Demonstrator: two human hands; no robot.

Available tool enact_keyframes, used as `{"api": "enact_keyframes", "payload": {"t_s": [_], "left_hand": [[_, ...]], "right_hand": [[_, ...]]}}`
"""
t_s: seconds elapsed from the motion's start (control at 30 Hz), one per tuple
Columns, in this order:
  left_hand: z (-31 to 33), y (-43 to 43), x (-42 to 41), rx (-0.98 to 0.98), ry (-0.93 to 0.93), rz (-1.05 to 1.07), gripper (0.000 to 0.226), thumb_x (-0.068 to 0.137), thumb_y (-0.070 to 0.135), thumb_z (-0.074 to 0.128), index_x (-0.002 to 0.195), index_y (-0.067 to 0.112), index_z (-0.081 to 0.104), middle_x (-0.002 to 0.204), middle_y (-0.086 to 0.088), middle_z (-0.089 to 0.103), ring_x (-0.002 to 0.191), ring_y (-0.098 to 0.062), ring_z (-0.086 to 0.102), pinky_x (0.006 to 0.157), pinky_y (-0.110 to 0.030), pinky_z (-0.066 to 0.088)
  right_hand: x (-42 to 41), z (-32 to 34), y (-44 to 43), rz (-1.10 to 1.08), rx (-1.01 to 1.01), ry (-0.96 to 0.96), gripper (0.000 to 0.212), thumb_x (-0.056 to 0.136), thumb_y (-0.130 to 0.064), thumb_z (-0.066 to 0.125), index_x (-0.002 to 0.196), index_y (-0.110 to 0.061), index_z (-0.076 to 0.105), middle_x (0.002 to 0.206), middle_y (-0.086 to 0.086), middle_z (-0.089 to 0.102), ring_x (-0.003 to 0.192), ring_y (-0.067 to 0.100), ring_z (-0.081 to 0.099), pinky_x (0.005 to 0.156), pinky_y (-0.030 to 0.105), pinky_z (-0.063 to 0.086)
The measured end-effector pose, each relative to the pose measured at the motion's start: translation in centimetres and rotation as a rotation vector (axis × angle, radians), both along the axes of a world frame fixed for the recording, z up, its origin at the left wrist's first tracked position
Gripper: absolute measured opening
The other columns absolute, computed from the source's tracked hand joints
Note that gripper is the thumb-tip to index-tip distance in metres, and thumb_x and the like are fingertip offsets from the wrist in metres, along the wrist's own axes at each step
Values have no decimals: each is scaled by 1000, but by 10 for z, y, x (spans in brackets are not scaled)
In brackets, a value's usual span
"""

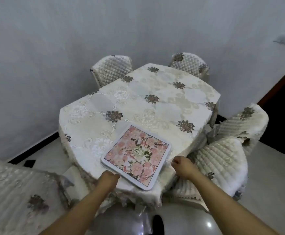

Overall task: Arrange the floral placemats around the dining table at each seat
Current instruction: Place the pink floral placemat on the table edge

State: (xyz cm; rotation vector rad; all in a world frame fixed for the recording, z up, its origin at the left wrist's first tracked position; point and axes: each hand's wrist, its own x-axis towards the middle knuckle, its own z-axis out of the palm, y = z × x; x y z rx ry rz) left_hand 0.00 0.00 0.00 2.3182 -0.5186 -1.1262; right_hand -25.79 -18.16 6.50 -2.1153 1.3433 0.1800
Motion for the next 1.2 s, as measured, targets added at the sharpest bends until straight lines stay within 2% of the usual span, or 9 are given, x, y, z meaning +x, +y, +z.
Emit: {"api": "enact_keyframes", "payload": {"t_s": [0.17,0.33,0.4,0.47,0.57,0.7,0.87,1.03,1.2], "left_hand": [[-21,-34,-15,49,-63,104,23,89,34,61,96,13,57,95,-10,68,74,-19,58,60,-28,41],[-23,-64,-30,74,-55,362,34,89,35,64,108,10,51,98,-8,62,91,-30,64,66,-29,44],[-22,-69,-34,111,-55,463,39,88,34,65,109,5,50,99,-13,64,85,-31,64,58,-29,44],[-25,-72,-36,149,-44,499,36,89,32,63,102,-1,58,93,-17,68,74,-28,64,52,-28,44],[-26,-73,-42,193,-37,508,30,91,25,57,84,-2,69,84,-18,71,70,-29,65,64,-33,53],[-26,-76,-49,184,-69,584,20,89,15,55,76,4,65,87,-20,70,81,-34,67,77,-41,57],[-23,-72,-54,138,-88,636,13,91,16,58,90,6,67,93,-17,71,85,-34,67,81,-44,57],[-7,-58,-59,48,-142,585,12,92,21,57,84,13,61,84,-7,68,76,-29,67,72,-45,59],[21,-53,-69,-84,-209,465,17,93,22,56,76,22,56,77,3,64,67,-10,58,53,-24,41]], "right_hand": [[40,-36,-89,84,-8,12,25,95,-20,47,73,-9,52,76,10,57,75,27,56,57,30,35],[82,-68,-157,249,-53,63,18,94,-25,53,93,-7,55,96,17,58,90,34,58,66,34,41],[93,-80,-169,269,-53,89,23,92,-26,54,103,-6,53,102,17,55,96,36,56,69,34,41],[100,-91,-176,311,-47,116,24,91,-24,52,106,-4,51,107,19,55,99,37,55,71,34,39],[103,-102,-181,339,-74,125,21,88,-21,54,102,-4,53,105,19,57,99,37,56,70,35,39],[104,-102,-186,333,-116,54,13,85,-18,53,87,-6,52,90,16,57,86,35,57,64,34,41],[104,-99,-190,312,-98,-29,13,87,-16,53,80,-5,55,78,12,59,74,30,56,58,32,37],[90,-78,-180,321,-137,-68,14,88,-15,53,77,-8,54,78,11,61,74,30,55,58,32,37],[51,-32,-162,238,-238,-86,15,90,-13,49,77,-7,51,72,9,55,69,29,53,55,32,36]]}}
